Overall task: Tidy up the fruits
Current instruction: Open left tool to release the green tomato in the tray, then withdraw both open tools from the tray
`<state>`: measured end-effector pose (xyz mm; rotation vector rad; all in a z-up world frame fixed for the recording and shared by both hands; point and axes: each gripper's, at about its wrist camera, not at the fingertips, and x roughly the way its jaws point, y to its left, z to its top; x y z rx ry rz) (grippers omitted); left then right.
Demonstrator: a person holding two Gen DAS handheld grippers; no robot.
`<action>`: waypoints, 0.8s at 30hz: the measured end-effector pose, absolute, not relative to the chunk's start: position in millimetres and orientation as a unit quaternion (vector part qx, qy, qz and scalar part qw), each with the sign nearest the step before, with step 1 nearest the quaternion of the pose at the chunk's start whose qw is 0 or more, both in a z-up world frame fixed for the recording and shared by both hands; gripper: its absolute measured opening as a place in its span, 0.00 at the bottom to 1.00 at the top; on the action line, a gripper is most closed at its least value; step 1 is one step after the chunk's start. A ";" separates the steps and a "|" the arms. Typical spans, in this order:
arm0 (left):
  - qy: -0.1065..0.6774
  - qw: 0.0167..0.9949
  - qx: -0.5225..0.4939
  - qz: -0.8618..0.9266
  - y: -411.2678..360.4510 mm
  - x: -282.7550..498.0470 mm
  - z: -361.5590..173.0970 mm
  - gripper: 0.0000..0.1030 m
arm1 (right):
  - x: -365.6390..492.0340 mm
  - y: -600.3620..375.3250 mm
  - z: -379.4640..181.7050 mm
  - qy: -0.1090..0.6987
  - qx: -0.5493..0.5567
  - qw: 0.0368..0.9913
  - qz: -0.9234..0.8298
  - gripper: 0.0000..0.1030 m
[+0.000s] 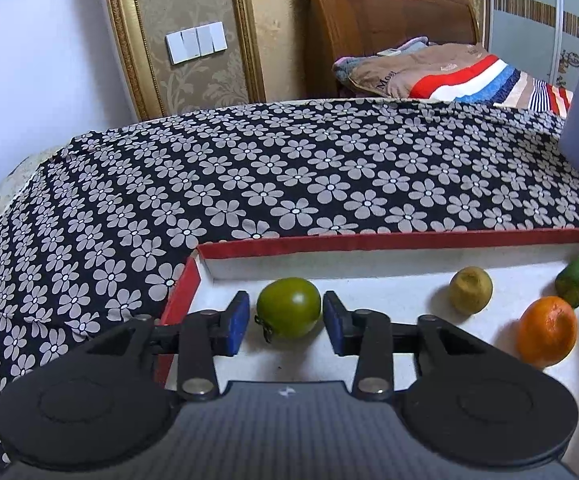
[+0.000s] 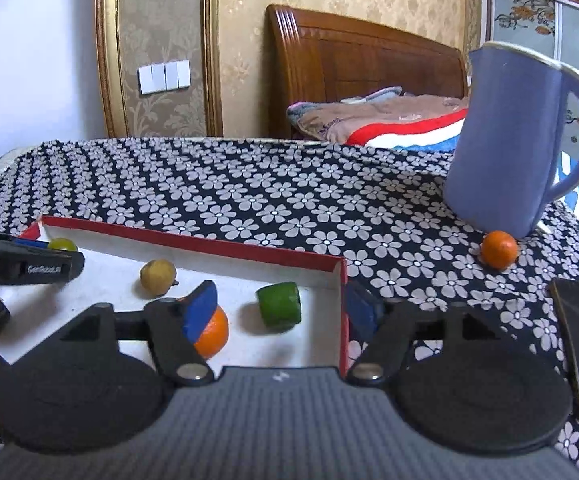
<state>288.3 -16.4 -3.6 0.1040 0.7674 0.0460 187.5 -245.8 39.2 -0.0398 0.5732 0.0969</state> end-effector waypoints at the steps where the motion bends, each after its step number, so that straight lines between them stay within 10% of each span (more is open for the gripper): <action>1: 0.372 0.927 0.049 0.021 -16.0 287.2 -1.9 0.42 | 183.2 -247.1 41.0 0.279 -0.018 0.959 0.049 0.69; 7: 0.349 0.936 0.029 0.019 -10.5 271.9 13.8 0.74 | 137.2 -244.8 56.0 0.248 -0.023 0.967 0.060 0.88; 24: 0.251 0.962 0.011 0.108 53.8 133.7 51.3 0.83 | 37.4 -179.1 18.7 0.244 -0.110 0.960 0.077 1.00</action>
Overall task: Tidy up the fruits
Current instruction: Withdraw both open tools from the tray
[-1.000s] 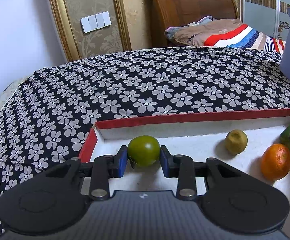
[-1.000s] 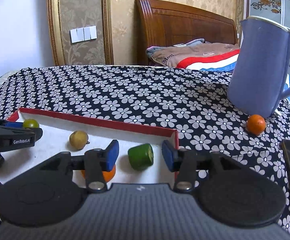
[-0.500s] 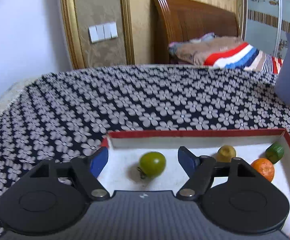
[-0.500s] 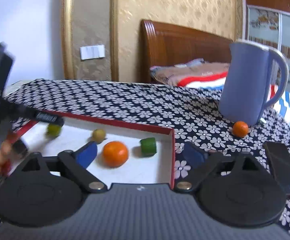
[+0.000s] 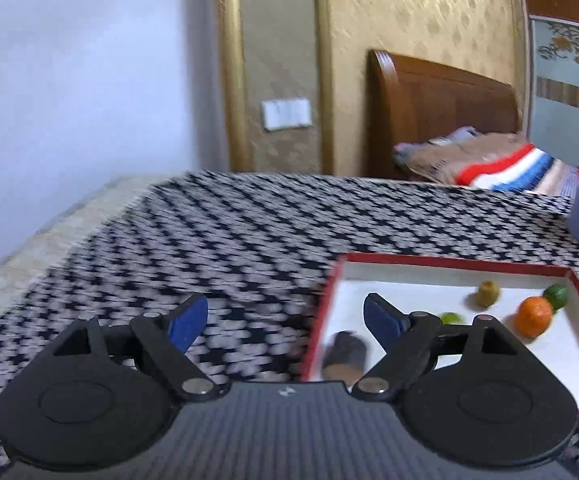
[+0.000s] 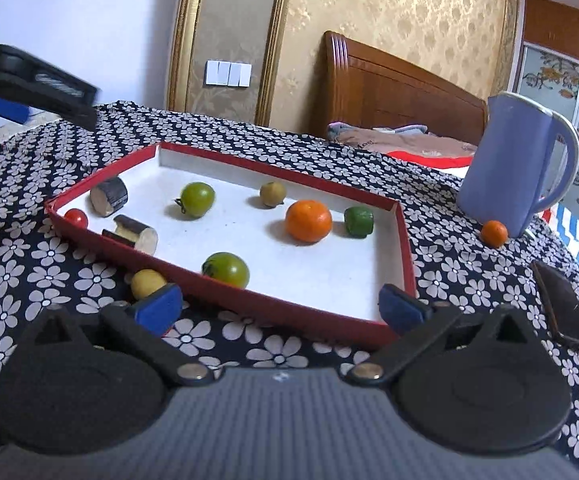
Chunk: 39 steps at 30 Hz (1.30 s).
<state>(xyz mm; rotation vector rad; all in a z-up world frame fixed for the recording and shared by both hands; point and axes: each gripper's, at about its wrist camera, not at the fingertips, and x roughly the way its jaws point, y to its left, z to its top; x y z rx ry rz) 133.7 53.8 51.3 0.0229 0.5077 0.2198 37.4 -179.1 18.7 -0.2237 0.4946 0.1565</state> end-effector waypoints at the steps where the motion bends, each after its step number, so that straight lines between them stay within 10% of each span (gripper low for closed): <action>1: 0.248 0.962 0.012 0.116 56.6 127.6 49.5 0.84 | 36.4 -174.9 18.2 0.242 -0.117 0.960 0.075 1.00; 39: 0.271 0.961 0.026 0.052 43.4 67.4 25.0 0.86 | 27.3 -149.9 4.7 0.229 -0.192 0.953 0.049 1.00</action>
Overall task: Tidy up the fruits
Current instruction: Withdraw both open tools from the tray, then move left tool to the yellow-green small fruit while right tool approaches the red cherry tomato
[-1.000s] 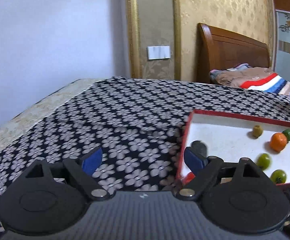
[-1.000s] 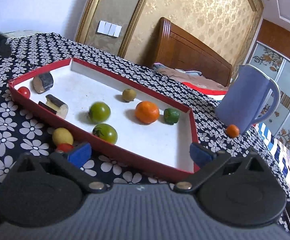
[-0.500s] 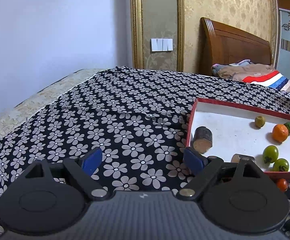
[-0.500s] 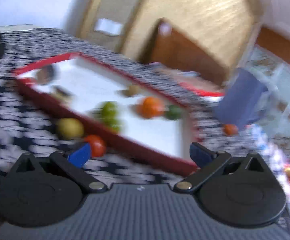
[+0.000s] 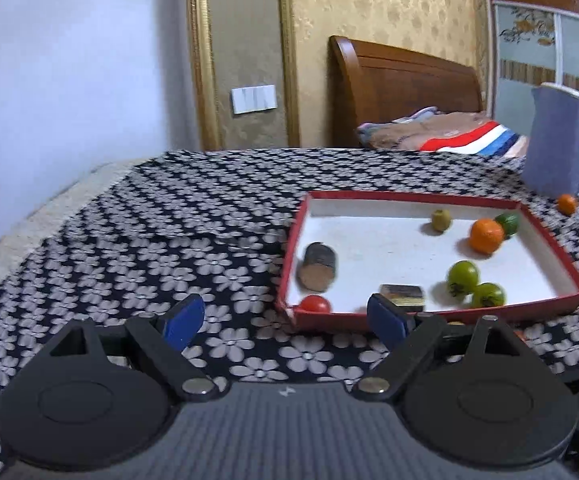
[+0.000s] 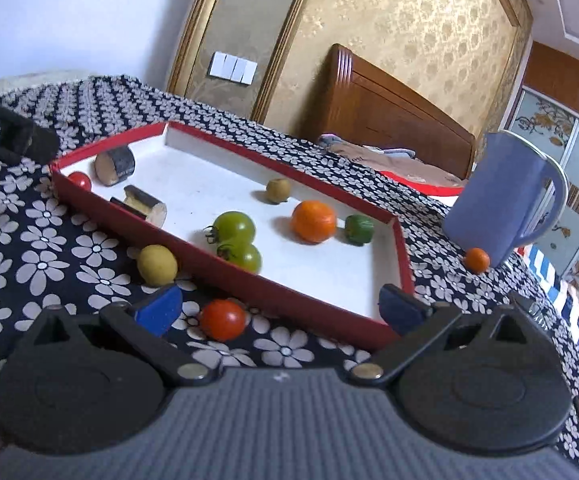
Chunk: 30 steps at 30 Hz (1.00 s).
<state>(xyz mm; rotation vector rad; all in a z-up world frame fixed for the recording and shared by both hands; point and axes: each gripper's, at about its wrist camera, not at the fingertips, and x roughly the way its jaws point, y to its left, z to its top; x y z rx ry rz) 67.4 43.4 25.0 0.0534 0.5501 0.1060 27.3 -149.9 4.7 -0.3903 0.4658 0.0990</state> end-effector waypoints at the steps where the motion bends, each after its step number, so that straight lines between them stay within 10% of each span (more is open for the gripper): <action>1: 0.274 0.960 0.023 0.053 45.5 68.5 25.3 0.86 | 28.3 -146.0 2.6 0.231 -0.197 0.952 0.043 1.00; 30: 0.300 0.950 0.067 -0.062 -39.2 77.3 -12.1 0.86 | 7.6 -226.5 13.4 0.205 -0.131 0.970 -0.013 1.00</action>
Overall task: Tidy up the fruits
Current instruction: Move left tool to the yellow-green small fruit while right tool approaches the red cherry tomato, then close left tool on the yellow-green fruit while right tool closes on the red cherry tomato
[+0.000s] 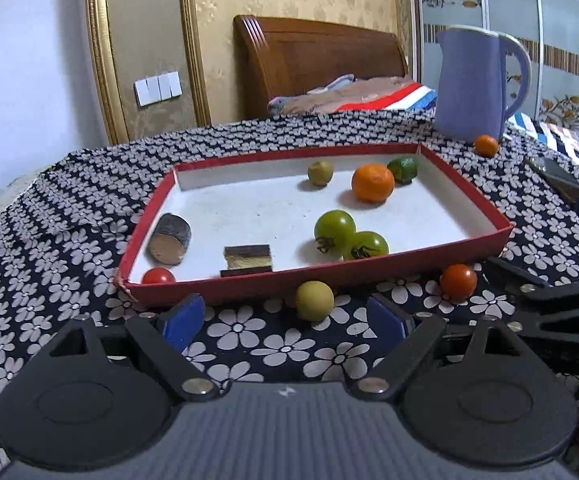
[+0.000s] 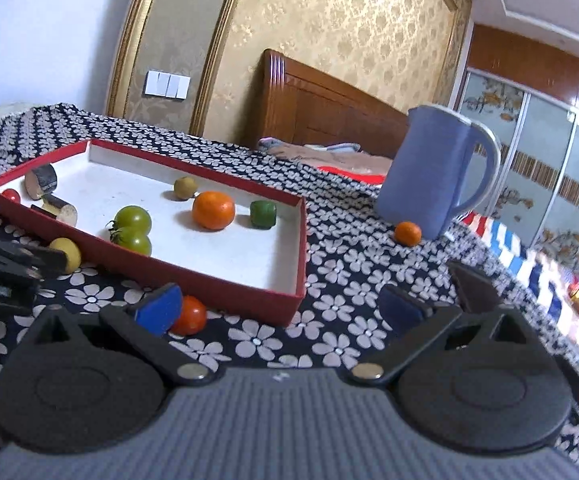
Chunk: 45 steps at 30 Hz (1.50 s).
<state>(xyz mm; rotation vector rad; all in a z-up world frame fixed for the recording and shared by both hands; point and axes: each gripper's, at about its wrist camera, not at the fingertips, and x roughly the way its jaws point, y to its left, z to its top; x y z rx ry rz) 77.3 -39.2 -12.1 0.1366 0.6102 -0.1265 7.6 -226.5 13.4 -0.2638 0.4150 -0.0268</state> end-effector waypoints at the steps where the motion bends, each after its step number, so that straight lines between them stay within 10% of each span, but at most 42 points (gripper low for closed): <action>1: 0.305 0.948 0.066 -0.060 -39.8 81.0 -14.0 0.86 | 7.2 -228.7 13.0 0.207 -0.124 0.970 -0.010 1.00; 7: 0.343 0.936 0.036 -0.065 -34.8 97.1 -22.8 0.61 | 1.8 -230.1 12.8 0.196 -0.119 0.973 -0.006 1.00; 17: 0.347 0.934 0.006 -0.082 -34.5 103.3 -22.9 0.57 | 0.1 -225.9 9.4 0.207 -0.124 0.970 0.014 1.00; 29: 0.360 0.928 -0.023 -0.097 -30.4 111.7 -23.3 0.23 | 0.4 -223.3 8.7 0.209 -0.125 0.970 0.025 1.00; 45: 0.341 0.935 -0.026 -0.092 -14.6 95.8 -12.9 0.23 | 15.8 -215.8 6.0 0.251 -0.113 0.959 0.065 0.80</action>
